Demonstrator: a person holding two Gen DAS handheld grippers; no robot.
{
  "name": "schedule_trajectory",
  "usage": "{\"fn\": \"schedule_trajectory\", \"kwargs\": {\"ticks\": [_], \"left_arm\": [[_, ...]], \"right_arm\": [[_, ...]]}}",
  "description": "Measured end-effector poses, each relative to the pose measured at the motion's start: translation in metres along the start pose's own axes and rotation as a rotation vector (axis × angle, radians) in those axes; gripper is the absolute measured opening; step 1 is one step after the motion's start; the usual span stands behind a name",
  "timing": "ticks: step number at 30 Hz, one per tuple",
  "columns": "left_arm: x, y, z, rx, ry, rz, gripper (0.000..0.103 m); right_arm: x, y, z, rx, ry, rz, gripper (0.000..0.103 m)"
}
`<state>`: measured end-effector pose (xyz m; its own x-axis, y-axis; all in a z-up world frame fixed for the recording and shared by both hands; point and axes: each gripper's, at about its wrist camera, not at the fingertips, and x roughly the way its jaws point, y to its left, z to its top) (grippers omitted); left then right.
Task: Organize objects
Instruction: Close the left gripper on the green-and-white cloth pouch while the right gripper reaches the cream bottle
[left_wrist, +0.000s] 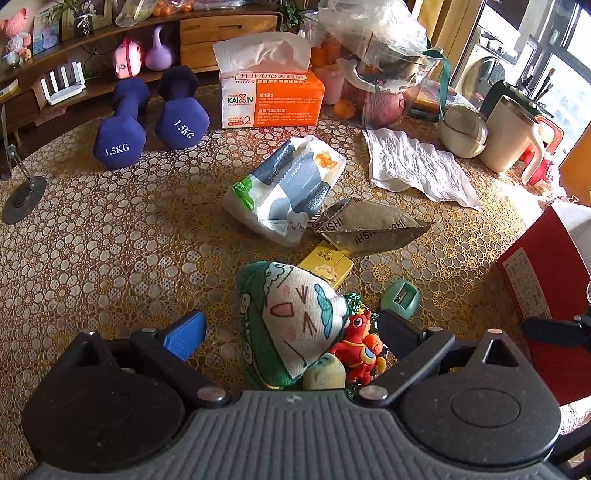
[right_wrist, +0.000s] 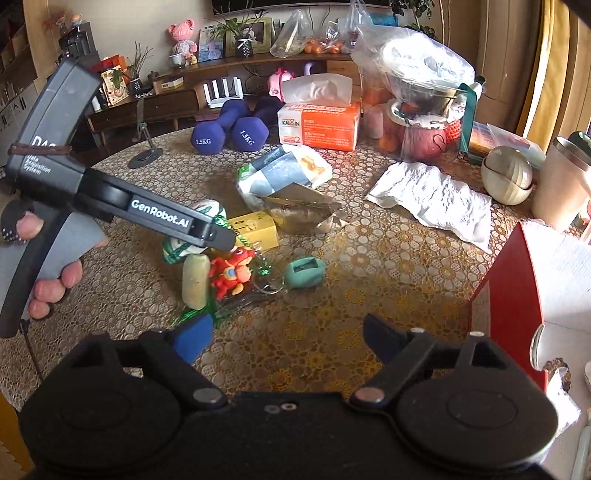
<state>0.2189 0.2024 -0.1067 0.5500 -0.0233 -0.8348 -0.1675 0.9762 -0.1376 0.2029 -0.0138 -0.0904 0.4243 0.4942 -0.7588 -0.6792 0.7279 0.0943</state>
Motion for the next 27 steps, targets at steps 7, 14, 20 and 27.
{"fn": "schedule_trajectory", "kwargs": {"ticks": [7, 14, 20, 27], "left_arm": [[0.006, 0.002, 0.001, 0.005, 0.001, -0.008, 0.099], [0.010, 0.003, 0.001, 0.015, 0.004, -0.018, 0.086], [0.010, 0.006, 0.001, 0.012, 0.002, -0.031, 0.063], [0.010, 0.008, 0.000, 0.009, -0.005, -0.049, 0.058]], "right_arm": [[0.022, 0.012, 0.001, -0.013, 0.022, 0.061, 0.080], [0.037, 0.045, 0.006, -0.060, 0.020, 0.143, 0.069], [0.053, 0.060, 0.015, -0.063, 0.008, 0.176, 0.054], [0.067, 0.062, 0.019, -0.031, 0.011, 0.166, 0.042]]}}
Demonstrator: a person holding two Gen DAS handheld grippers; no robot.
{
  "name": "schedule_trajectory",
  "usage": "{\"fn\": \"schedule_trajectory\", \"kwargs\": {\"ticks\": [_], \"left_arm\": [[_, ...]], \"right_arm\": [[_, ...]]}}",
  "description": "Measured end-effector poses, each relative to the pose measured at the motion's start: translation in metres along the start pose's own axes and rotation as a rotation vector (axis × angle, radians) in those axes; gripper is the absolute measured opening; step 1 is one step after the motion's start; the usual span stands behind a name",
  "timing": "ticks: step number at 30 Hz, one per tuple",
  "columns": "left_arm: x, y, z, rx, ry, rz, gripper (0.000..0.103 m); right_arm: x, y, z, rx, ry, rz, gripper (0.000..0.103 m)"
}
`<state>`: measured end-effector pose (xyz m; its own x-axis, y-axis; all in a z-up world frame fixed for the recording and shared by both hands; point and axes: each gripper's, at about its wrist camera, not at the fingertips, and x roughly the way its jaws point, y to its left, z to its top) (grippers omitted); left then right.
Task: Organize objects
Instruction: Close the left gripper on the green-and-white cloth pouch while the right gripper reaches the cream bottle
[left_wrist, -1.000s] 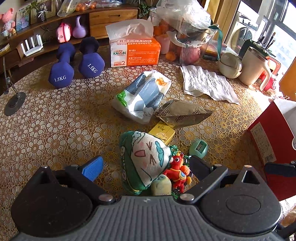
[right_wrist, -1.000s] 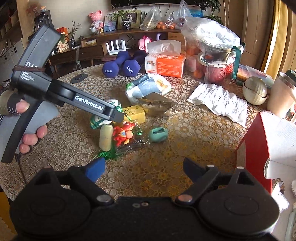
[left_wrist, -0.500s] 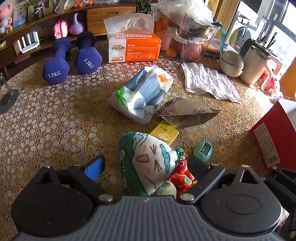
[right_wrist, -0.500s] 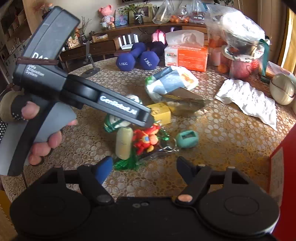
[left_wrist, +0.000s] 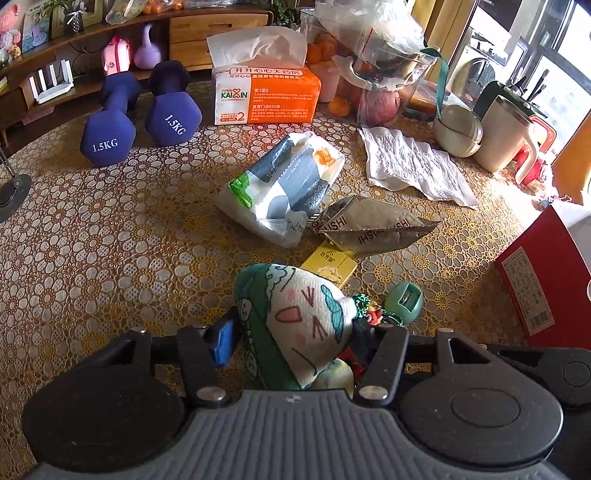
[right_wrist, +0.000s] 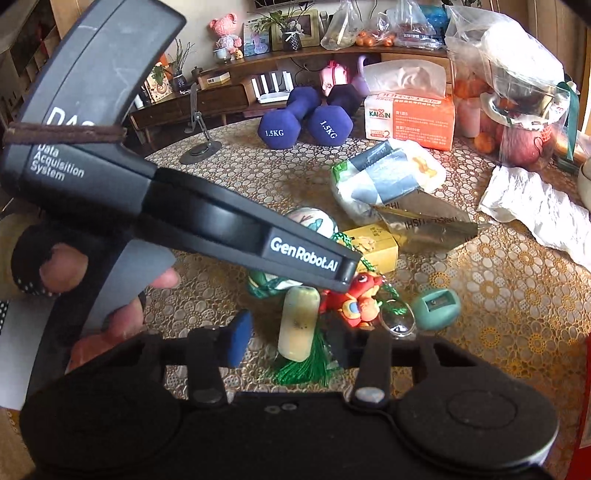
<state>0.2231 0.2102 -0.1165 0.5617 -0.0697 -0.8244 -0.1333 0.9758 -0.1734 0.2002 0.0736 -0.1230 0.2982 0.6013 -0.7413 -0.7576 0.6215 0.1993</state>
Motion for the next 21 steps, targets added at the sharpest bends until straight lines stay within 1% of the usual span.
{"fn": "schedule_trajectory", "kwargs": {"ticks": [6, 9, 10, 11, 16, 21], "left_arm": [[-0.001, 0.001, -0.001, 0.009, -0.007, -0.008, 0.056], [-0.003, 0.001, -0.002, 0.008, -0.010, -0.003, 0.055], [-0.005, 0.002, -0.002, 0.006, -0.012, -0.004, 0.055], [-0.006, 0.002, -0.002, 0.006, -0.015, -0.006, 0.055], [-0.022, 0.001, -0.003, 0.009, -0.040, 0.001, 0.055], [-0.044, -0.002, -0.004, 0.017, -0.064, 0.003, 0.055]], "right_arm": [[0.006, 0.003, 0.002, -0.013, 0.001, -0.043, 0.036], [0.007, 0.006, 0.002, -0.018, -0.001, -0.073, 0.026], [0.007, 0.006, 0.002, -0.017, 0.002, -0.083, 0.020], [0.006, 0.006, 0.002, -0.015, 0.007, -0.092, 0.019], [-0.004, 0.006, -0.001, 0.013, 0.001, -0.082, 0.018], [-0.032, 0.012, -0.008, 0.028, -0.023, -0.046, 0.018]]}}
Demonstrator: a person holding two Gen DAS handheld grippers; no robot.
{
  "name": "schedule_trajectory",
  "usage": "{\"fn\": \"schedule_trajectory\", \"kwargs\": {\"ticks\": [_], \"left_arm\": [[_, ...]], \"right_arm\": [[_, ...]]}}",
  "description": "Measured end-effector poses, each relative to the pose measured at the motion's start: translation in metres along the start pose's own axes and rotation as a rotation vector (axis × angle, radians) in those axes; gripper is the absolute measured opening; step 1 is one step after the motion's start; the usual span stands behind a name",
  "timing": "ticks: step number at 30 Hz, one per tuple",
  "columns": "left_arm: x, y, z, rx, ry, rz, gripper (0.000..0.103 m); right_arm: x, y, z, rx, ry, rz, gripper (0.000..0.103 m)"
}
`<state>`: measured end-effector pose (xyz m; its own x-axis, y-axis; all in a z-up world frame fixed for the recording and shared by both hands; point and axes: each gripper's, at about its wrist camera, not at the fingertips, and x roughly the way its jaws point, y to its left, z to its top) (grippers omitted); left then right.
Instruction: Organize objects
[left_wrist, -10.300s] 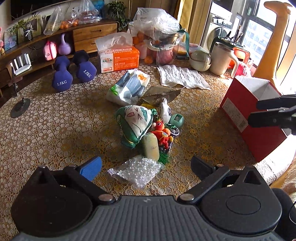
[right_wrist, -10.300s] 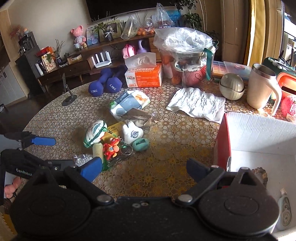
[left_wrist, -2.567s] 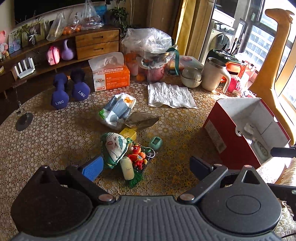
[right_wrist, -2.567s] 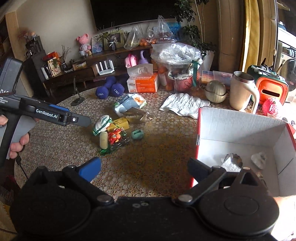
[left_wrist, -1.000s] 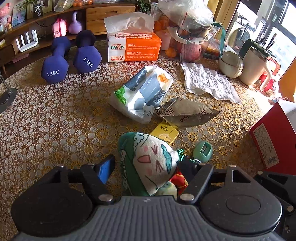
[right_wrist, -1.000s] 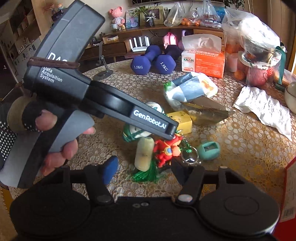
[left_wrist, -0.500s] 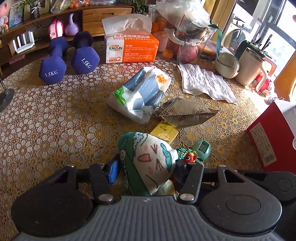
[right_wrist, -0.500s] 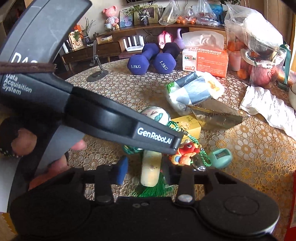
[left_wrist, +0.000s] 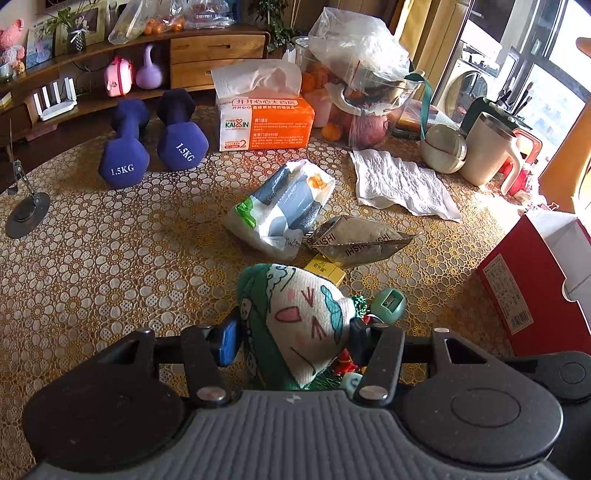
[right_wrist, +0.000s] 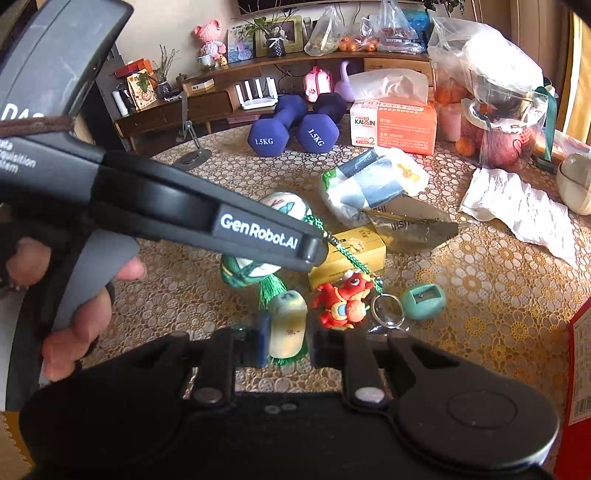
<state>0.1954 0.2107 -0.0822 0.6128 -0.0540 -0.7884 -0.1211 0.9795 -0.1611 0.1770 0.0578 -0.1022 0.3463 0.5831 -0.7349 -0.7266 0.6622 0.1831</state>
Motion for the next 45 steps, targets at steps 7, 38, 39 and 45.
{"fn": "schedule_trajectory", "kwargs": {"ticks": [7, 38, 39, 45], "left_arm": [[-0.041, -0.016, 0.000, 0.034, -0.029, -0.013, 0.055], [-0.117, -0.212, 0.001, 0.301, -0.041, -0.162, 0.055], [-0.115, -0.215, 0.000, 0.302, -0.036, -0.170, 0.055], [-0.103, -0.211, -0.002, 0.288, -0.021, -0.133, 0.055]], "right_arm": [[-0.055, -0.004, -0.005, 0.023, -0.059, 0.022, 0.018], [-0.247, -0.134, -0.050, 0.172, -0.265, -0.173, 0.017], [-0.248, -0.141, -0.055, 0.189, -0.258, -0.176, 0.017], [-0.247, -0.159, -0.067, 0.207, -0.201, -0.149, 0.017]]}}
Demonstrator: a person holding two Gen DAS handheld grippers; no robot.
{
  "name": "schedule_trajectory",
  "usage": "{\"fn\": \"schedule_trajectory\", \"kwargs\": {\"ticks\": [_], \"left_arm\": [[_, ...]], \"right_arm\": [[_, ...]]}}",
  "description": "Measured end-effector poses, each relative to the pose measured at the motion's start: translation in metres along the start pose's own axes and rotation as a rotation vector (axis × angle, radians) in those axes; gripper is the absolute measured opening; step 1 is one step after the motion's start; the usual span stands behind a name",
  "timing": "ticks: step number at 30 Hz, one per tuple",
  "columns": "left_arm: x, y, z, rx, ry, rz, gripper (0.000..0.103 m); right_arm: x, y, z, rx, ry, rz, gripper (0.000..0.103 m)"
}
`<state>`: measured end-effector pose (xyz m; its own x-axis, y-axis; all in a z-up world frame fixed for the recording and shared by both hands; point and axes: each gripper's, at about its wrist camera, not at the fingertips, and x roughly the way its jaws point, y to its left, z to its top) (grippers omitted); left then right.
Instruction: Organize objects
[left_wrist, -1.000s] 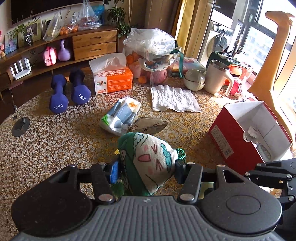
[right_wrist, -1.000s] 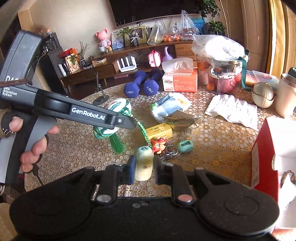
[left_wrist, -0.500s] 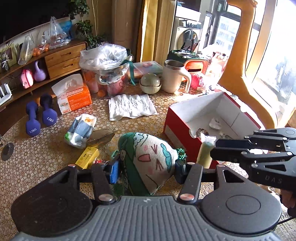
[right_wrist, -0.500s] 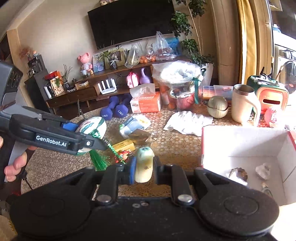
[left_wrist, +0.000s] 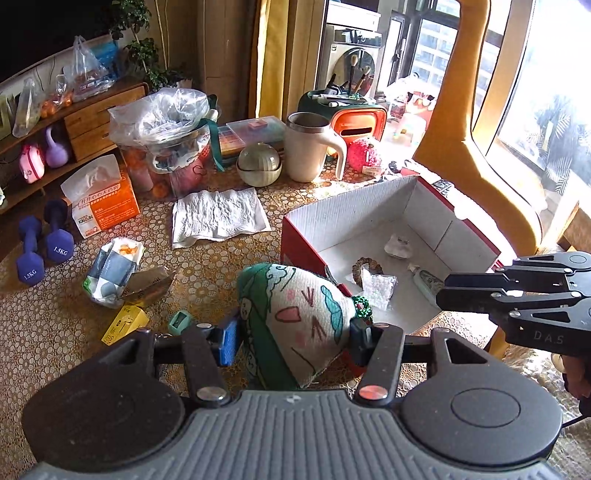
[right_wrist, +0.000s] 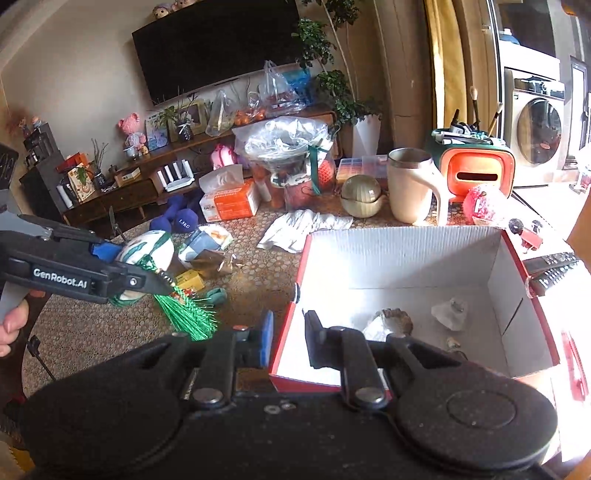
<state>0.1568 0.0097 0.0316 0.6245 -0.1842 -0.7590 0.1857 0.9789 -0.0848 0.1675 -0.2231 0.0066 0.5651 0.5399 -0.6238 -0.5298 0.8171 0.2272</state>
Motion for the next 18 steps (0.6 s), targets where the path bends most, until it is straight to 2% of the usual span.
{"fn": "schedule_trajectory", "kwargs": {"ticks": [7, 12, 15, 18], "left_arm": [[0.001, 0.022, -0.011, -0.027, 0.007, 0.017, 0.055], [0.004, 0.038, -0.020, -0.036, 0.013, 0.005, 0.055], [0.006, 0.048, -0.025, -0.044, 0.014, -0.006, 0.055], [0.005, 0.058, -0.031, -0.050, 0.014, -0.010, 0.055]], "right_arm": [[0.020, 0.029, -0.012, -0.068, 0.067, 0.068, 0.023], [0.045, 0.051, -0.027, -0.054, 0.117, 0.090, 0.029], [0.062, 0.063, -0.036, -0.043, 0.148, 0.078, 0.041], [0.077, 0.071, -0.046, -0.021, 0.163, 0.072, 0.060]]}}
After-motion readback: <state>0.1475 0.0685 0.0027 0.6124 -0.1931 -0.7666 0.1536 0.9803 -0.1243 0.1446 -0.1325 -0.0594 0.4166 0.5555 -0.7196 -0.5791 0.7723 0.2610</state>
